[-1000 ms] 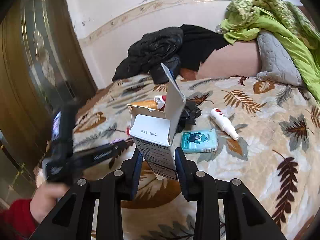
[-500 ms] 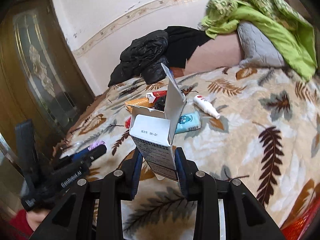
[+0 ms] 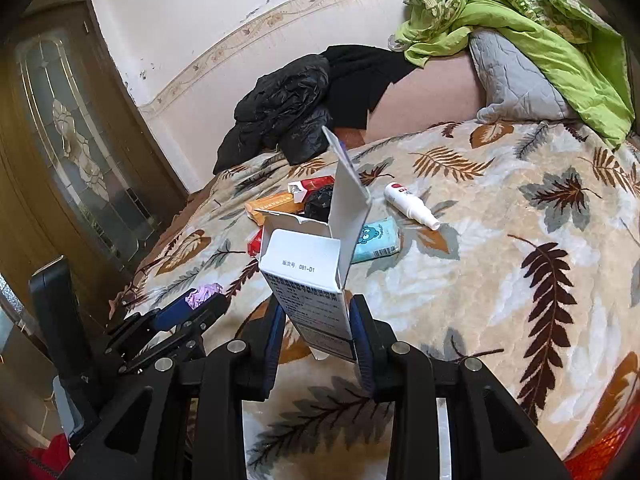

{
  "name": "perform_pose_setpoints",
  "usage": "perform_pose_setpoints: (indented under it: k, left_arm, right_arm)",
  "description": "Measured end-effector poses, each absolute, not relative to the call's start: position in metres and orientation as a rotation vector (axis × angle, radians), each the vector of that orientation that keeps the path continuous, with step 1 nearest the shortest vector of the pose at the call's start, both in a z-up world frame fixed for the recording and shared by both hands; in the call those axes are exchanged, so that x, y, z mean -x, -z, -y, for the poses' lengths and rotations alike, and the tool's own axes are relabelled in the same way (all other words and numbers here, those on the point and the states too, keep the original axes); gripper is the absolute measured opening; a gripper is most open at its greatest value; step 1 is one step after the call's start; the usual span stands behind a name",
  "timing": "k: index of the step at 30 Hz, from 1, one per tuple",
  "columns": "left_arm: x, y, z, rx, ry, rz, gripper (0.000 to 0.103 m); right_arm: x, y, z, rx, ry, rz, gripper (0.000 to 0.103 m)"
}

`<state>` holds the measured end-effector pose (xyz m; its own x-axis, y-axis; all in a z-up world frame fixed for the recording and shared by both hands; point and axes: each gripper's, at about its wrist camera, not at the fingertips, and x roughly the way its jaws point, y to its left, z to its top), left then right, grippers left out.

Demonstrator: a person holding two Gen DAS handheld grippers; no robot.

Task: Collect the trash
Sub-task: 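Grasp the purple foil ball with the left gripper while the right gripper grasps a white medicine box, then carry the foil ball and white box to the red basket and release both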

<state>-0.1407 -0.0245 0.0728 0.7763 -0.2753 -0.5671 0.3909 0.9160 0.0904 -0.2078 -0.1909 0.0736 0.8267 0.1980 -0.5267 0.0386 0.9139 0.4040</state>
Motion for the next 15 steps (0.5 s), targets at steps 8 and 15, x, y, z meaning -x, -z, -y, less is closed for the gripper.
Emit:
perform_pose_setpoints:
  k: [8, 15]
  left_arm:
    - [0.1419, -0.0731, 0.0255, -0.203, 0.361, -0.579, 0.030]
    - [0.1415, -0.0733, 0.0247, -0.203, 0.360, -0.580, 0.030]
  right_arm:
    - [0.2072, -0.0737, 0.1902, -0.415, -0.086, -0.597, 0.035]
    - [0.2073, -0.0737, 0.1902, -0.414, -0.086, -0.597, 0.035]
